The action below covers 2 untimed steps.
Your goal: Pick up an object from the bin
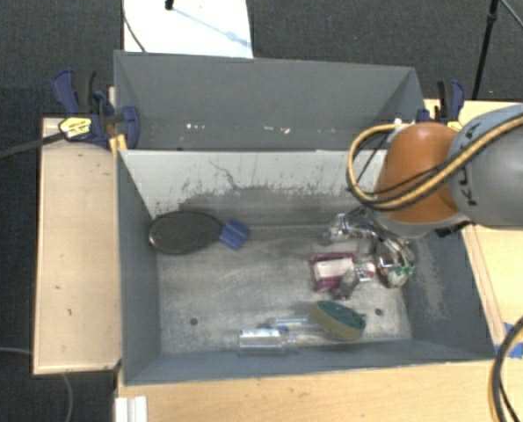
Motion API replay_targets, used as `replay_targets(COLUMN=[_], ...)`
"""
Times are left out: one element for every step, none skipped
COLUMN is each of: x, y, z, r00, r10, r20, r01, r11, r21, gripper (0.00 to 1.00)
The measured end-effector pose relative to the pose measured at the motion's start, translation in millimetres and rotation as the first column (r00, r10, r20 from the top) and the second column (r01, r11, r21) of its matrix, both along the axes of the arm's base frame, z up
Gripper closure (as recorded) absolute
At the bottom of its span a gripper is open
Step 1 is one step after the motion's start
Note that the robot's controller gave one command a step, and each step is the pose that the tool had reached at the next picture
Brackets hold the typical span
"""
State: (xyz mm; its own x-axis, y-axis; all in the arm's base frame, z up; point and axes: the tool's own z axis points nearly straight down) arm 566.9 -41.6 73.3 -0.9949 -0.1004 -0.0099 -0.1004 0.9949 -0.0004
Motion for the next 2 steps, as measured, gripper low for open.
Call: replay_targets(x=[1.8,-5.0], y=[-2,-2], z=[2,175], r00=[1.000,1.000], r10=[0.002,0.018], r20=[0.005,0.000], r01=[-0.002,-0.018], r11=[1.000,1.000], r21=[-0.002,-0.001], gripper=[1.00,1.00])
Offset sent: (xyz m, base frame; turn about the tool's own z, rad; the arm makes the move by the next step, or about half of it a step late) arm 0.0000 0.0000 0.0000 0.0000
